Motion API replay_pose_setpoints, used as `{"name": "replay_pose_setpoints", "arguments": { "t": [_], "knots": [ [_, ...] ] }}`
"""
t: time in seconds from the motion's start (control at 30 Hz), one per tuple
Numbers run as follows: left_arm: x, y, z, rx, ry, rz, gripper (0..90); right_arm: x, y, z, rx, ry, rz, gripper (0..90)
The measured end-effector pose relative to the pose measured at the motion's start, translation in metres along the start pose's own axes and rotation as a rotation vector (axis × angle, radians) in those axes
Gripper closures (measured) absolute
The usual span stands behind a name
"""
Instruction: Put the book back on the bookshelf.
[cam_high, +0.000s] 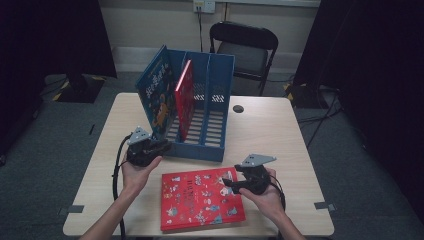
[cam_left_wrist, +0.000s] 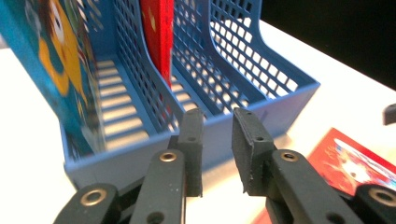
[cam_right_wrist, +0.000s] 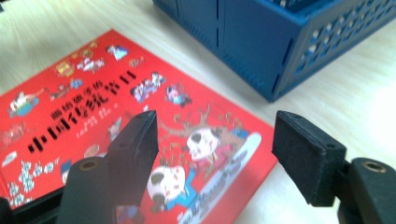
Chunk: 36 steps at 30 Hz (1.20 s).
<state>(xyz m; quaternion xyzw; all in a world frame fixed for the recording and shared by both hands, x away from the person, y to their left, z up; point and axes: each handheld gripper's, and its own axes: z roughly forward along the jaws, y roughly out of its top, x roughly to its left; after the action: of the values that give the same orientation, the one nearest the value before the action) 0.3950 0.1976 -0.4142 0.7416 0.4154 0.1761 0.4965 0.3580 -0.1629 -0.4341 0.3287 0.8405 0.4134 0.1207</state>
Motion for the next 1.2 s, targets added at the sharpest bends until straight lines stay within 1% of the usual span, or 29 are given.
{"name": "replay_pose_setpoints", "arguments": {
  "t": [0.07,0.1,0.17,0.23,0.27,0.3,0.33,0.37,0.4,0.43,0.47,0.5,0.57,0.6,0.63,0.67,0.7,0.73,0.8,0.83,0.93,1.0,1.07,1.13,1.17,1.2],
  "knots": [
    [-0.002,-0.007,-0.004,0.019,-0.015,0.010,71.8,0.000,-0.005,0.000,0.014,-0.004,0.001,31.3],
    [-0.004,-0.011,-0.005,0.027,-0.012,0.009,71.2,0.000,-0.007,0.000,0.018,-0.002,0.004,31.3],
    [-0.006,-0.018,-0.007,0.045,-0.030,-0.004,70.3,0.000,-0.009,-0.001,0.027,-0.003,0.006,31.3],
    [-0.010,-0.023,-0.009,0.064,-0.033,0.003,69.8,0.001,-0.012,-0.002,0.032,-0.005,0.006,31.3],
    [-0.011,-0.024,-0.010,0.074,-0.042,0.003,68.7,0.001,-0.013,-0.003,0.032,-0.005,0.004,31.3],
    [-0.013,-0.027,-0.011,0.089,-0.050,0.014,68.1,0.002,-0.014,-0.003,0.033,-0.003,0.007,31.2],
    [-0.016,-0.030,-0.015,0.098,-0.040,0.040,67.3,0.002,-0.016,-0.003,0.032,-0.003,0.010,31.2],
    [-0.017,-0.032,-0.017,0.098,-0.046,0.039,67.1,0.001,-0.018,-0.003,0.033,-0.003,0.012,31.1],
    [-0.017,-0.034,-0.022,0.092,-0.041,0.039,66.6,0.001,-0.019,-0.002,0.033,-0.002,0.017,30.9],
    [-0.018,-0.036,-0.027,0.072,-0.022,0.046,66.4,0.001,-0.021,-0.001,0.036,0.000,0.023,30.9],
    [-0.017,-0.037,-0.030,0.072,-0.022,0.056,66.1,0.000,-0.023,0.000,0.040,0.000,0.029,30.9],
    [-0.016,-0.039,-0.032,0.087,-0.028,0.048,64.5,0.000,-0.024,0.002,0.044,0.002,0.030,30.8],
    [-0.016,-0.048,-0.034,0.104,-0.030,0.045,63.2,0.000,-0.025,0.005,0.049,0.005,0.033,30.7],
    [-0.016,-0.053,-0.033,0.120,-0.034,0.045,63.1,0.001,-0.026,0.006,0.050,0.007,0.030,30.6],
    [-0.016,-0.058,-0.032,0.140,-0.046,0.032,62.8,0.001,-0.026,0.007,0.054,0.008,0.032,30.5],
    [-0.016,-0.061,-0.030,0.159,-0.057,0.026,62.3,0.000,-0.026,0.008,0.056,0.010,0.035,30.5],
    [-0.017,-0.063,-0.029,0.172,-0.059,0.029,62.2,0.000,-0.027,0.010,0.059,0.013,0.039,30.5],
    [-0.017,-0.065,-0.027,0.182,-0.060,0.034,61.8,-0.001,-0.027,0.012,0.058,0.014,0.041,30.4],
    [-0.016,-0.068,-0.024,0.202,-0.061,0.026,60.8,-0.001,-0.028,0.015,0.067,0.015,0.044,29.4],
    [-0.015,-0.069,-0.022,0.210,-0.071,0.018,60.6,0.000,-0.029,0.016,0.068,0.010,0.043,28.5],
    [-0.013,-0.074,-0.019,0.224,-0.082,-0.013,60.1,-0.001,-0.031,0.018,0.075,0.006,0.048,27.5],
    [-0.014,-0.076,-0.017,0.232,-0.070,-0.008,58.2,-0.004,-0.034,0.020,0.078,0.010,0.060,25.9],
    [-0.015,-0.077,-0.014,0.247,-0.062,-0.002,54.4,-0.006,-0.037,0.020,0.069,0.025,0.090,25.5],
    [-0.018,-0.079,-0.011,0.255,-0.075,-0.017,50.8,-0.005,-0.037,0.020,0.072,0.022,0.083,25.8],
    [-0.019,-0.080,-0.010,0.268,-0.077,-0.011,49.6,-0.004,-0.037,0.019,0.073,0.019,0.079,25.9],
    [-0.020,-0.080,-0.008,0.277,-0.076,0.004,48.9,-0.003,-0.036,0.019,0.074,0.017,0.073,26.0]
  ]
}}
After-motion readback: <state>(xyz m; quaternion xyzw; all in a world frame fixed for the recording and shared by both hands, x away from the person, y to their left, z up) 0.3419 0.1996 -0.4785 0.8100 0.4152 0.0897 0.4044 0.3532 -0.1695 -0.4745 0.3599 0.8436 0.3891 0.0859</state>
